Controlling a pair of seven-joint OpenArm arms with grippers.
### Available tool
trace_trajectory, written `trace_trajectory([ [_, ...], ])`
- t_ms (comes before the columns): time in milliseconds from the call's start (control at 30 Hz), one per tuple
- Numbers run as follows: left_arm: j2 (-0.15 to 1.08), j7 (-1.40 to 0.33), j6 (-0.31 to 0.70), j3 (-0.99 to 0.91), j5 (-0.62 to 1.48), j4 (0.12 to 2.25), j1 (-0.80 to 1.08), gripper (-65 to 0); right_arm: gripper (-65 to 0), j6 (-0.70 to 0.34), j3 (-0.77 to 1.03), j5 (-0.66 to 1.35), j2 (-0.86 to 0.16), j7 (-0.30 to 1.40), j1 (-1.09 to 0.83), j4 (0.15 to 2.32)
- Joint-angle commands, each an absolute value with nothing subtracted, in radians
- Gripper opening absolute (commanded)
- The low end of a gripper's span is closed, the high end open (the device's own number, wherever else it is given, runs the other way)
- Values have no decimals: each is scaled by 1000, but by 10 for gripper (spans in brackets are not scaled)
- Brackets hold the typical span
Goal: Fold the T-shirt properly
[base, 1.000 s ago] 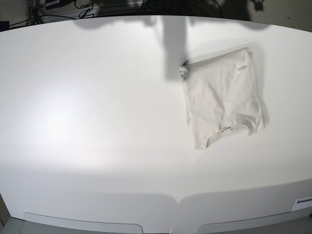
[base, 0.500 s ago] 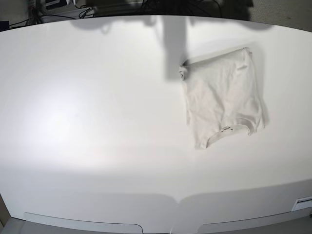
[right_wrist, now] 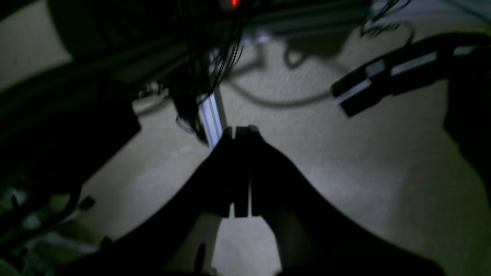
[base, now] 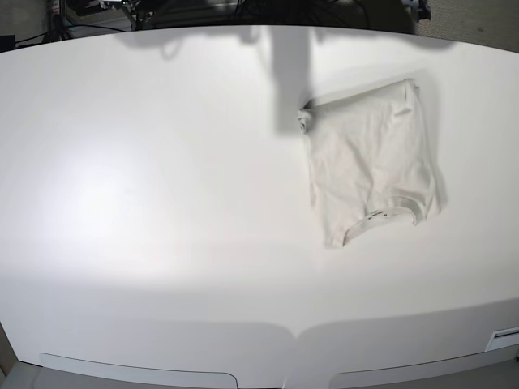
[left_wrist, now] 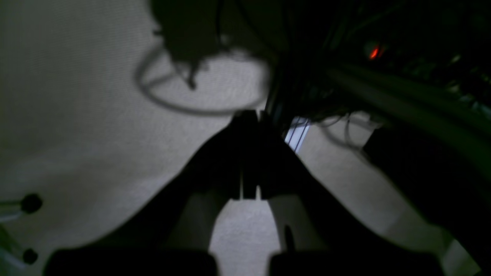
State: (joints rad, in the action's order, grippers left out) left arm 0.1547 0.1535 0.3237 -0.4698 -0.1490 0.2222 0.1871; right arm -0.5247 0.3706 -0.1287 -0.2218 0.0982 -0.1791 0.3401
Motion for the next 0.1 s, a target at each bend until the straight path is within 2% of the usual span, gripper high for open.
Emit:
trace_trajectory([
  [0, 160, 155, 328, -471, -146, 221, 199, -650, -650, -516, 373, -127, -232, 93, -179, 341],
  [67, 159, 157, 328, -471, -146, 221, 196, -650, -650, -508, 373, -123, -233, 91, -173, 341],
])
